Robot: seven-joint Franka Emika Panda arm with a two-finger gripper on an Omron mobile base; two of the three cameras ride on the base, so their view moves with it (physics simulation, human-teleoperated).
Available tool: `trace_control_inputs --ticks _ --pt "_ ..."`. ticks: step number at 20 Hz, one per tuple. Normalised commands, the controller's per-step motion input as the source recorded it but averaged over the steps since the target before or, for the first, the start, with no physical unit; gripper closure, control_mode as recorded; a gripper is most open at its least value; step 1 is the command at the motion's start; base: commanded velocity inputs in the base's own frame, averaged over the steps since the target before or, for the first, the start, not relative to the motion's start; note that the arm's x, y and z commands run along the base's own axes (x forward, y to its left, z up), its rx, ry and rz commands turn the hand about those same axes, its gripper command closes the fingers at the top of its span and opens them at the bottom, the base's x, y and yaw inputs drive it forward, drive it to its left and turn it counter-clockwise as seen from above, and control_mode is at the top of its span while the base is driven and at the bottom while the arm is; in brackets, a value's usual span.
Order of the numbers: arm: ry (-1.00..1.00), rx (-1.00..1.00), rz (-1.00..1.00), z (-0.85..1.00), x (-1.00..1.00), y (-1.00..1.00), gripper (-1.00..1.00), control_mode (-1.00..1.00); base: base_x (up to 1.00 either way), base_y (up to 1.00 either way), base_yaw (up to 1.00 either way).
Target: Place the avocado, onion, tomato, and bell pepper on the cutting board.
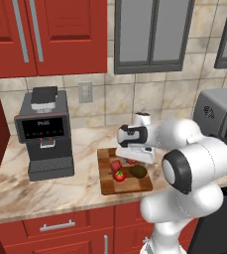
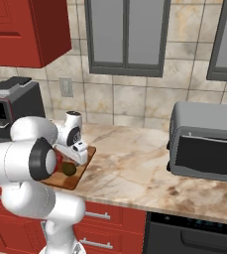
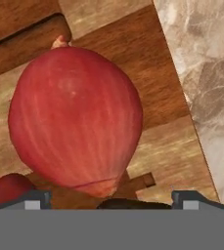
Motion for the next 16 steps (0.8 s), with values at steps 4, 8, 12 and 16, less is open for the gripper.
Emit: trace_control_inputs --ticks 4,8,12,16 --pt "-0.08 0.00 0.04 0.62 -0.21 0.00 -1.00 -1.00 0.00 0.00 0.00" --pt "-0.15 0.00 0.07 0.87 -0.42 0.00 -1.00 -1.00 0.00 0.00 0.00" --pt "-0.16 0.00 0.08 0.87 -0.55 0.00 -1.00 -1.00 0.00 0.00 0.00" --pt "-0.19 0.00 0.08 0.90 -0.68 -0.05 -1.00 -1.00 0.00 0.00 0.00"
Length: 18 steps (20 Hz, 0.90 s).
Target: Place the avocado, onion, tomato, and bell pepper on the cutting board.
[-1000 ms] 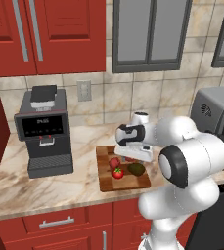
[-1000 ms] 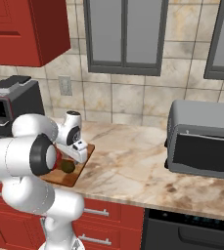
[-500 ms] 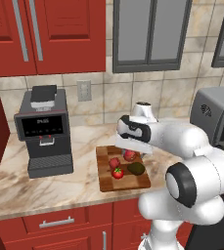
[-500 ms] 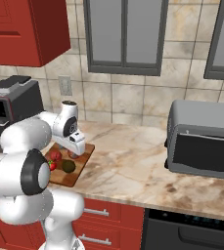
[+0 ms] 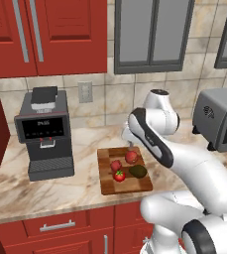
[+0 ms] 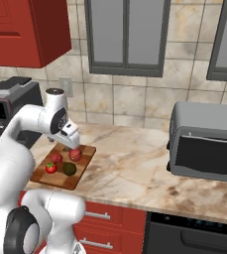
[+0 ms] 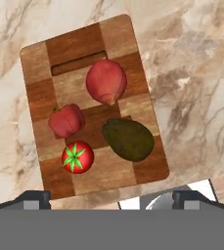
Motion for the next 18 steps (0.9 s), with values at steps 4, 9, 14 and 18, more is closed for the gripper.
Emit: trace_control_inputs --ticks 4,9,14,18 --pt "-0.17 0.00 0.08 0.90 -0.66 -0.08 -1.00 -1.00 0.00 0.00 0.00" --pt "-0.09 0.00 0.07 0.51 -0.41 -0.22 -1.00 -1.00 0.00 0.00 0.00" --pt "0.00 0.00 0.00 0.00 0.00 0.00 -1.00 -1.00 0.00 0.00 0.00" --pt "0.00 0.00 0.00 0.00 0.00 0.00 -1.00 -1.00 0.00 0.00 0.00"
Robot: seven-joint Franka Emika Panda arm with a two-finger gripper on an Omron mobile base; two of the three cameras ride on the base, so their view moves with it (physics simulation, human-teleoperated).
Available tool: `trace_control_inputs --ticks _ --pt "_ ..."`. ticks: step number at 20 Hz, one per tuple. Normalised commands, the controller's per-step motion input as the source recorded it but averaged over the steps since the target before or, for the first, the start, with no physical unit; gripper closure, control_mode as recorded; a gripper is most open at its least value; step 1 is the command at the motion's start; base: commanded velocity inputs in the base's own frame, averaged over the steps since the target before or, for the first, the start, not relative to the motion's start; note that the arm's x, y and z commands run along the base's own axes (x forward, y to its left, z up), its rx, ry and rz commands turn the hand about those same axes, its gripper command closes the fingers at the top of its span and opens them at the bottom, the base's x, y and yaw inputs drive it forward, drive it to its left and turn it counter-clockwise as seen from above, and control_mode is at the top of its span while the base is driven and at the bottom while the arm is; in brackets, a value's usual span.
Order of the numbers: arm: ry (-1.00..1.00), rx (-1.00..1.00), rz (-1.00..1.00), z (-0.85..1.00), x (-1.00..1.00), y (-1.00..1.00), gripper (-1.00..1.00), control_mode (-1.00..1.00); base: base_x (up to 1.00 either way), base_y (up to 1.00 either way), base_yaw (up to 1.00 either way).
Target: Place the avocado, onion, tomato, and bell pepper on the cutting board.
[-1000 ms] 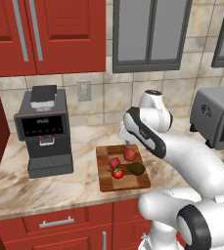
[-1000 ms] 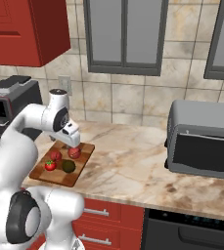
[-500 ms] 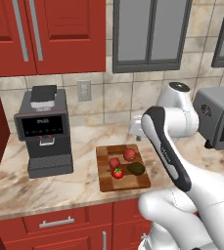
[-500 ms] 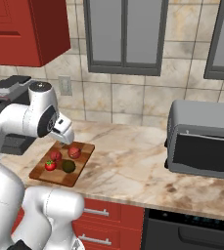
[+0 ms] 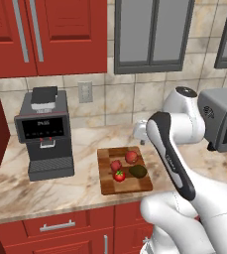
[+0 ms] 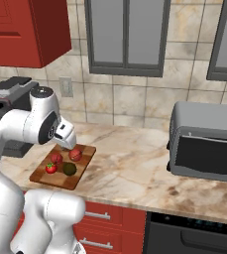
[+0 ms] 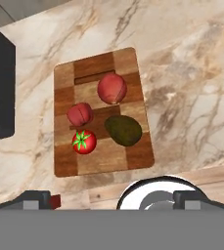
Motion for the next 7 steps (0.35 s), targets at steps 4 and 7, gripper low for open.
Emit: trace_control_inputs --ticks 4,7 --pt "0.00 0.00 0.00 0.00 0.00 0.00 -1.00 -1.00 0.00 0.00 0.00" --pt "0.00 0.00 0.00 0.00 0.00 0.00 -1.00 -1.00 0.00 0.00 0.00"
